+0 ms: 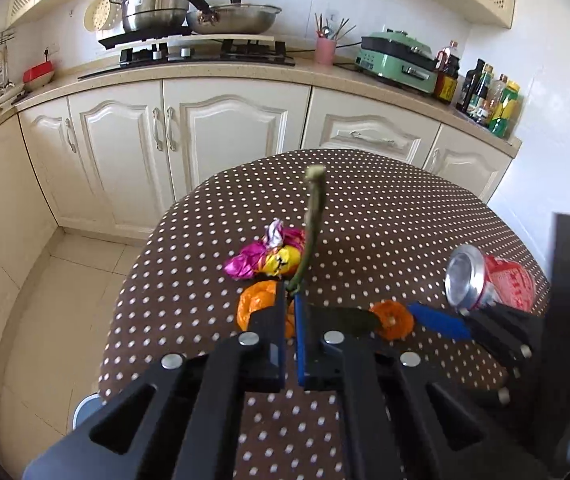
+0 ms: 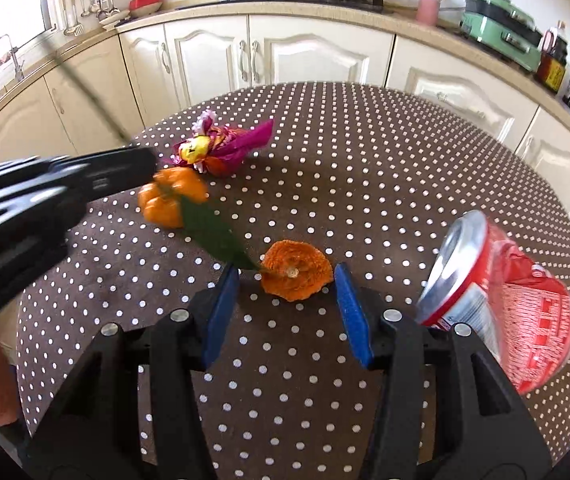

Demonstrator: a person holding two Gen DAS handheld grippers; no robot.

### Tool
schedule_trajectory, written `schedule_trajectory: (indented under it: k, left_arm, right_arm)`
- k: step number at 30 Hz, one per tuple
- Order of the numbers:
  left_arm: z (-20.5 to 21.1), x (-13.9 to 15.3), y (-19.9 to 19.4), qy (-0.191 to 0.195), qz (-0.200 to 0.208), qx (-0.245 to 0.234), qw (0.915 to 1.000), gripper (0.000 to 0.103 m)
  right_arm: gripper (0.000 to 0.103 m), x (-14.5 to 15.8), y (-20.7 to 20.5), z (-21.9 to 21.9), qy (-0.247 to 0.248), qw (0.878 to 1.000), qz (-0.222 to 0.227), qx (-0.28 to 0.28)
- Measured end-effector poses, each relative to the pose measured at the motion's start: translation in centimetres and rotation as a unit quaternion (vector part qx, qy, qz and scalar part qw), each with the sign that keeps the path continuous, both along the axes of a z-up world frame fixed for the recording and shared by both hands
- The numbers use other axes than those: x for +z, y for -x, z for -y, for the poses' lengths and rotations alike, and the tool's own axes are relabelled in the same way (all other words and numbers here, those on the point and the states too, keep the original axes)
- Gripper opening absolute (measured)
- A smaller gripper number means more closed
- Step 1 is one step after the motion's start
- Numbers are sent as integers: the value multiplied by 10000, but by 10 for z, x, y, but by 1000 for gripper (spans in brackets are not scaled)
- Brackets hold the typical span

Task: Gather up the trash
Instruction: 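Grasp the tangerine stem with the left tool while the right tool grasps the orange peel, then carry the tangerine and peel over the bucket and open both tools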

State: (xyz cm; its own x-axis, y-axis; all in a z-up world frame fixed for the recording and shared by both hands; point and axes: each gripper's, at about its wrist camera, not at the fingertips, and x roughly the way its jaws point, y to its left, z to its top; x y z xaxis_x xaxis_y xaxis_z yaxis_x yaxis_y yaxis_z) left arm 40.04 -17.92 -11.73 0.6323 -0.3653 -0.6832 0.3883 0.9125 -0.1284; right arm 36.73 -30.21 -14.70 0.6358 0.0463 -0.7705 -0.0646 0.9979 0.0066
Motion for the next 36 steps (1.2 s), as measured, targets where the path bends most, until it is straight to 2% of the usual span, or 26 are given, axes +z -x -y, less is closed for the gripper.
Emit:
schedule_trajectory:
  k: [1, 5, 8, 14, 19, 27, 31, 36]
  left_arm:
    - [-6, 0, 4, 46, 1, -5, 10000, 4]
    - [-23, 0, 19, 191, -38, -27, 9998, 4]
    - [-37, 4, 32, 292, 14, -44, 9996, 4]
    - [-87, 12, 56, 442, 142, 232, 9987, 4]
    - [-138, 12, 69, 478, 162, 622, 9968, 4]
    - [-238, 4, 82, 392, 234, 1433, 9886, 4]
    - [-295, -21, 81, 340, -23, 1877, 9816, 4]
    - [-347, -66, 74, 262, -513, 2312, 9712, 4]
  right_arm:
    - [38, 0, -1, 1, -3, 10000, 9, -8]
    - [37, 1, 0, -1, 98, 9999, 43, -51]
    - [37, 10, 12, -2, 105, 9996, 236, -132]
    - [37, 27, 41, -26, 12, 9987, 503, -11]
    - [37, 39, 51, -78, -89, 9973, 634, 368]
    - [37, 46, 45, -193, -193, 9899, 675, 1232]
    - [37, 31, 38, -253, -249, 9847, 521, 1641]
    - [37, -8, 26, -316, -300, 9785, 156, 2034]
